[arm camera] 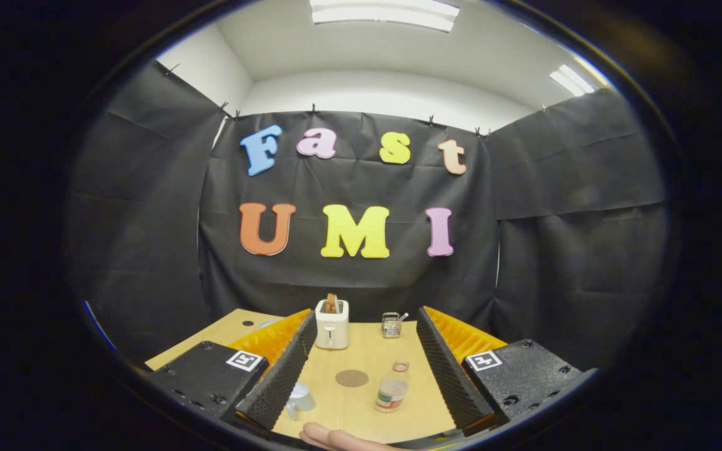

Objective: Take the bottle from table, then pour the juice into the cup, finally place the bottle on the coaster

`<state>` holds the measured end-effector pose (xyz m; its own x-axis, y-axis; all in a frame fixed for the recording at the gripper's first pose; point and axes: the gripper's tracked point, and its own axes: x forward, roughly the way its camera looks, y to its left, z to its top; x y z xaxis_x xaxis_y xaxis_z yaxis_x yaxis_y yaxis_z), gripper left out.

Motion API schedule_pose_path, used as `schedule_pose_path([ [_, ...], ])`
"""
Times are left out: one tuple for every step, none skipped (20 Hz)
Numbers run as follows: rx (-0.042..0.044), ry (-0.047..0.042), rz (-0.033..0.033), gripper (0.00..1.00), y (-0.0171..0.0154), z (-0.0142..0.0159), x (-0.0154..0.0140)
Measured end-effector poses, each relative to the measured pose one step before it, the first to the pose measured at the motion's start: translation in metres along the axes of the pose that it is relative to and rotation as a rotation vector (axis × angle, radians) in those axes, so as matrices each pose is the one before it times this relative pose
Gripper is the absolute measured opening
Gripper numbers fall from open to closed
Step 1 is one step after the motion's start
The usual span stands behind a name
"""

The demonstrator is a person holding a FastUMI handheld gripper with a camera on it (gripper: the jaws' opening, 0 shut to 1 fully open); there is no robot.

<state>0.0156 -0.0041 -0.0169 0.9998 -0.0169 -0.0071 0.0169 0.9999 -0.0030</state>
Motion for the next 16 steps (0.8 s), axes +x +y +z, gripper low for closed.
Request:
schedule_pose_path([
  [-0.00010, 0.00381, -0.00015, 1.00, -0.00020, -0.00232, 0.00172],
  [0.00178, 0.00488, 0.00064, 1.00, 0.00040, -0.00398, 0.00116],
  [0.00314, 0.00533, -0.00044, 1.00, 0.00009, -0.00236, 0.00168],
  [0.00298, 0.00516, -0.00038, 1.00, -0.00042, -0.00274, 0.00182],
  [0.00409, 0.00678, 0.00092, 1.00, -0.00038, -0.00335, 0.00185],
  [0.00469, 0.00306, 0.00583, 1.00, 0.00110, -0.00420, 0.00102],
  [-0.00103, 0.00484, 0.00644, 1.00, 0.00140, -0.00329, 0.00208],
  [-0.00296, 0.00127, 0.00334, 1.00, -0.00052, -0.00404, 0.00287],
  [-0.00523, 0.00097, 0.00085, 1.00, -0.00096, -0.00343, 0.00163],
  [-0.00663, 0.00107, -0.00163, 1.00, -0.00179, -0.00587, 0.00220],
  [-0.00564, -0.00047, -0.00360, 1.00, -0.00253, -0.00490, 0.00282],
  [-0.00580, 0.00048, -0.00454, 1.00, -0.00130, -0.00535, 0.00348],
  [-0.00558, 0.00262, -0.00691, 1.00, -0.00289, -0.00552, 0.00321],
  [-0.00285, 0.00454, -0.00530, 1.00, -0.00219, -0.00647, 0.00354],
  [0.00392, 0.00365, -0.00065, 1.00, -0.00115, -0.00489, 0.00383],
  [0.00678, 0.00555, 0.00361, 1.00, 0.00017, -0.00592, 0.00312],
])
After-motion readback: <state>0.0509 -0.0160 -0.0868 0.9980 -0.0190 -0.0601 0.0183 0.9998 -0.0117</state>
